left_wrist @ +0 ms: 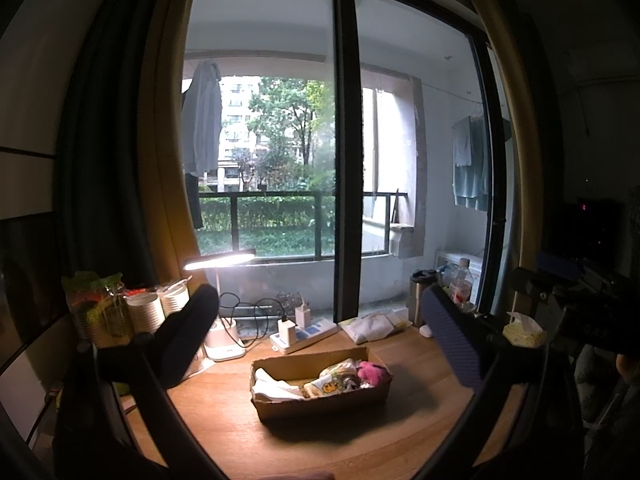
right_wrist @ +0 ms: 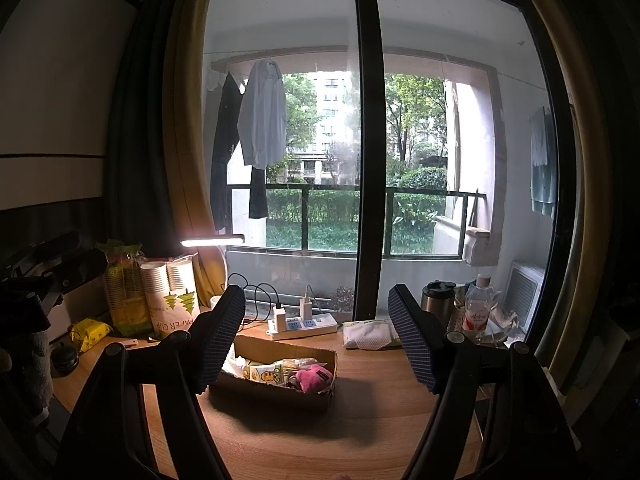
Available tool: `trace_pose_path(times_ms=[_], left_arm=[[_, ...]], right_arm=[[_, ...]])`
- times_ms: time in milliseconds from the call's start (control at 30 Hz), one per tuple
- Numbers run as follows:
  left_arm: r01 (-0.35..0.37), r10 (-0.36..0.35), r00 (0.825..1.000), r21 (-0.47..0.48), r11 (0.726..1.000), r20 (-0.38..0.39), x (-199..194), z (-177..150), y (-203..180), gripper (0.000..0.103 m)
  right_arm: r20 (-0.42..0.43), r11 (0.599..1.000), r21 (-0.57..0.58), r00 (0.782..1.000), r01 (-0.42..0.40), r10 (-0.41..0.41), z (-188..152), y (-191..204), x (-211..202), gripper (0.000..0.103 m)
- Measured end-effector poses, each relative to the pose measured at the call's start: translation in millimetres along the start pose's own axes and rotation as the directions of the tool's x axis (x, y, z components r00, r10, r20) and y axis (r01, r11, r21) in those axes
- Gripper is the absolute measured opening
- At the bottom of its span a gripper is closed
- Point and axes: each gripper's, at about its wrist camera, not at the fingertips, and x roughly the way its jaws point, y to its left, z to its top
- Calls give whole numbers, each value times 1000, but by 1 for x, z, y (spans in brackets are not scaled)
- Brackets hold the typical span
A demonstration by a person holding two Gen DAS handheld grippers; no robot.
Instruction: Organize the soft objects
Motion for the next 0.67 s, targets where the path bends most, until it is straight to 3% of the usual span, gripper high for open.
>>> trace_pose_path(times_ms=[433,667], left_arm=[[2,-2,1000,-1,1000,0,-1,1,-1,102],[47,-47,999,14,999,-4,-1,2,-10,102]], right_arm=[[-3,1000,-5,1000,-3,3,-1,2,1,77],[-3,1000,-6,1000,-8,8,-2,2,2,77]])
